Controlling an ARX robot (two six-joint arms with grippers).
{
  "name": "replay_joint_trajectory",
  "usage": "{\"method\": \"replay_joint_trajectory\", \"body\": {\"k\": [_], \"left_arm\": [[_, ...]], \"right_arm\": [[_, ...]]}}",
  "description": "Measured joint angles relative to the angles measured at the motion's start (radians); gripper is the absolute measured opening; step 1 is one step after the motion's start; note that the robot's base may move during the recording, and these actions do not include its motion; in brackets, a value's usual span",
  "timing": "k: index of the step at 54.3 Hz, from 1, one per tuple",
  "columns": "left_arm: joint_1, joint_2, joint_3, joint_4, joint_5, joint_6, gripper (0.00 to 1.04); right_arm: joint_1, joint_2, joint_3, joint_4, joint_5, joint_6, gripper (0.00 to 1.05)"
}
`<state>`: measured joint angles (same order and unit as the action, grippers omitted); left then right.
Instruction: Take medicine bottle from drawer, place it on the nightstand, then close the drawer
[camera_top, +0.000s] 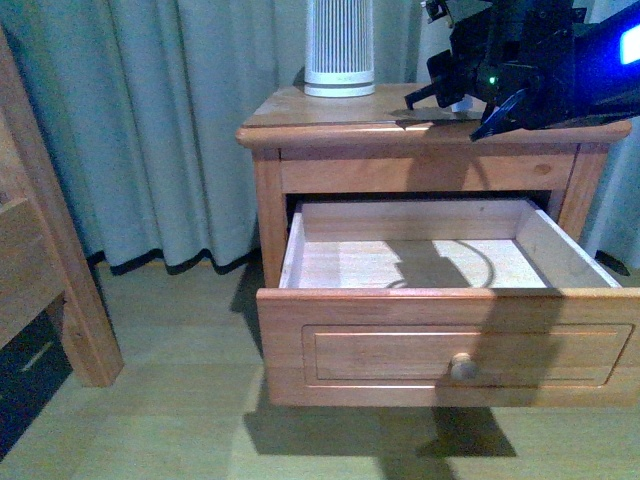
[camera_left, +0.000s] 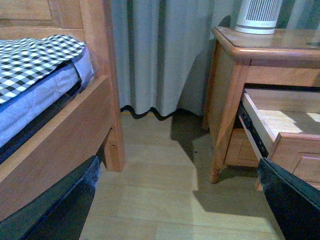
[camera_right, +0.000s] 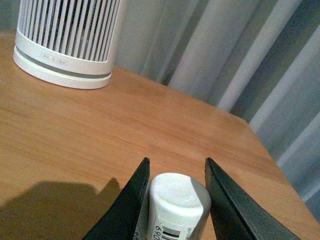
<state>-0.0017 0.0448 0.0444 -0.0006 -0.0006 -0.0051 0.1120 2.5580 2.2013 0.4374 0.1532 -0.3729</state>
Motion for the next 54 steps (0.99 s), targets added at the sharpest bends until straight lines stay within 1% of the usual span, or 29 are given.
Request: {"method": "replay_joint_trajectory", "body": {"k": [1,10,15,21,28,33,40,43,48,54], "left_arm": [[0.000,0.000,0.000,0.000,0.000,0.000,0.98],[0.000,0.000,0.000,0.000,0.000,0.000,0.98],[0.000,0.000,0.000,0.000,0.000,0.000,0.98],[0.000,0.000,0.000,0.000,0.000,0.000,0.98],[0.000,0.000,0.000,0.000,0.000,0.000,0.98],[0.000,0.000,0.000,0.000,0.000,0.000,0.98],[0.000,0.000,0.000,0.000,0.000,0.000,0.98],[0.000,0.000,0.000,0.000,0.000,0.000,0.98],[0.000,0.000,0.000,0.000,0.000,0.000,0.98],[0.000,0.000,0.000,0.000,0.000,0.000,0.98]], "right_arm": [[0.000,0.000,-0.002,0.005,0.000,0.006,0.35],[0.000,0.000,-0.024,0.032,-0.009,0.023,0.62],[0.000,-0.021,-0.069,0.059,-0.024,0.050,0.86],[-0.004,-0.088,-0.125,0.096,-0.039,0.072,1.03],[-0.015,-0.228,-0.215,0.153,-0.050,0.108,1.04],[-0.026,-0.351,-0.301,0.160,-0.051,0.142,1.04],[-0.038,-0.535,-0.467,0.066,-0.089,0.231,1.04],[-0.042,-0.661,-0.625,0.001,-0.138,0.313,1.04],[-0.039,-0.825,-0.886,0.006,-0.201,0.410,1.04],[-0.027,-0.970,-1.154,0.040,-0.195,0.461,1.04]]}}
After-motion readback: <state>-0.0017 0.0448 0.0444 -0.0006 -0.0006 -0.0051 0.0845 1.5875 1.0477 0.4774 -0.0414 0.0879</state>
